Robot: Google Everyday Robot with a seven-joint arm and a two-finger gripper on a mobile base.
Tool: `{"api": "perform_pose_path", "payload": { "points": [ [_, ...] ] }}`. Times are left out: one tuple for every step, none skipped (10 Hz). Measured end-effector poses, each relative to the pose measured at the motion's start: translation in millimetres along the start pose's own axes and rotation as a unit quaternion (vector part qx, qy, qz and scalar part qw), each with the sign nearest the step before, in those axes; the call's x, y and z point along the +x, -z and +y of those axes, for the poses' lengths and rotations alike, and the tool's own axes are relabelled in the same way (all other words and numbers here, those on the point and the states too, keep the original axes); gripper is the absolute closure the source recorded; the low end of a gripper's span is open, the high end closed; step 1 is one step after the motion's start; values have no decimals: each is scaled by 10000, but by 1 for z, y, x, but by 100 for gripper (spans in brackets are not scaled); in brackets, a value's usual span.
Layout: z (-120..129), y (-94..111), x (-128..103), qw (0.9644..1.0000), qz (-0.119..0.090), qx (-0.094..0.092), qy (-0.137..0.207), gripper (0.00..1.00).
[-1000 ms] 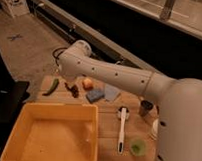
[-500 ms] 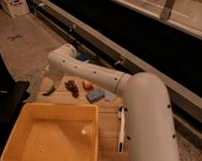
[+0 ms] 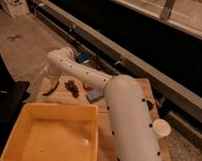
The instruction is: Place pepper in paper cup
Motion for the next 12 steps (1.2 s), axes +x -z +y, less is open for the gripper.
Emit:
{"api": "perform_pose_path", "payload": {
  "points": [
    [3, -9, 4, 10000, -78, -2, -54, 35],
    [5, -10, 7, 9999, -90, 7, -86, 35],
    [6, -10, 7, 9999, -89, 3, -88, 35],
    [6, -10, 7, 9999, -91, 2, -85, 35],
    [6, -10, 7, 9999, -89, 3, -86, 35],
    [6, -10, 7, 9999, -80, -13, -79, 35],
    [5, -10, 8, 9999, -80, -56, -89, 35],
    [8, -13, 12, 9996, -100, -240, -132, 35],
    [15, -23, 17, 9987, -154, -454, -184, 35],
    [22, -30, 21, 9978, -193, -580, -239, 35],
    [32, -37, 29, 9967, -237, -703, -342, 35],
    [39, -40, 34, 9955, -281, -802, -427, 35]
  ]
}}
